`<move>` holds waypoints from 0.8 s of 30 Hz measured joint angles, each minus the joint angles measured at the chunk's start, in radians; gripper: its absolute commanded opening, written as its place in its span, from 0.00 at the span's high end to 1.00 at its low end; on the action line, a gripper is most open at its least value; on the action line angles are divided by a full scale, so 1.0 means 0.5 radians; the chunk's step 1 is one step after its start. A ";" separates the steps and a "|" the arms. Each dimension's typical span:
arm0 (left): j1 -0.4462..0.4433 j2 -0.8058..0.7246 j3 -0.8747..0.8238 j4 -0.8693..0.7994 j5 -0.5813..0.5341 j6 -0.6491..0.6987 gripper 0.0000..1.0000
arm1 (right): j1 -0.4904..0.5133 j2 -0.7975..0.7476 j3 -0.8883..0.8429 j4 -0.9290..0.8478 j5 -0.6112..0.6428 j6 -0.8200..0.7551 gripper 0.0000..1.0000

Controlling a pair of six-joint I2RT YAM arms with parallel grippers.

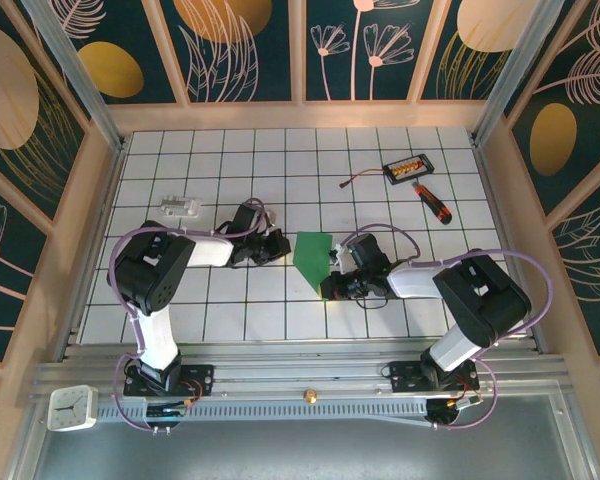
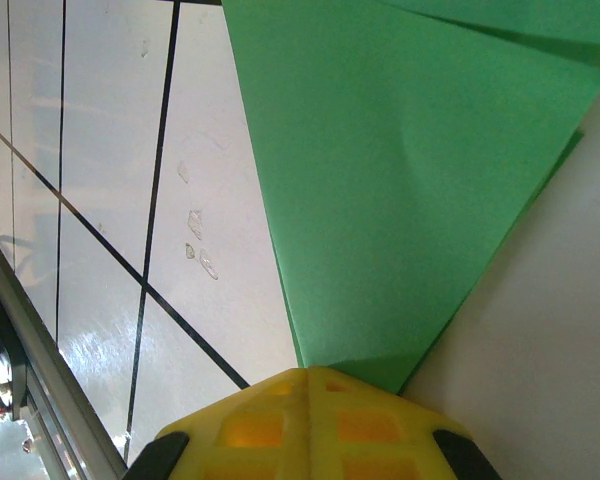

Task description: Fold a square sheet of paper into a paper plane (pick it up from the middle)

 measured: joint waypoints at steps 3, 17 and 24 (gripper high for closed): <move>0.034 -0.038 -0.040 0.017 -0.037 0.001 1.00 | 0.000 0.000 0.000 0.000 0.000 0.000 1.00; -0.310 -0.247 -0.219 0.137 -0.005 -0.172 1.00 | 0.000 0.000 0.001 -0.001 0.000 -0.001 1.00; -0.337 -0.143 -0.219 0.135 0.002 -0.193 1.00 | 0.000 0.000 0.001 -0.001 0.000 -0.001 1.00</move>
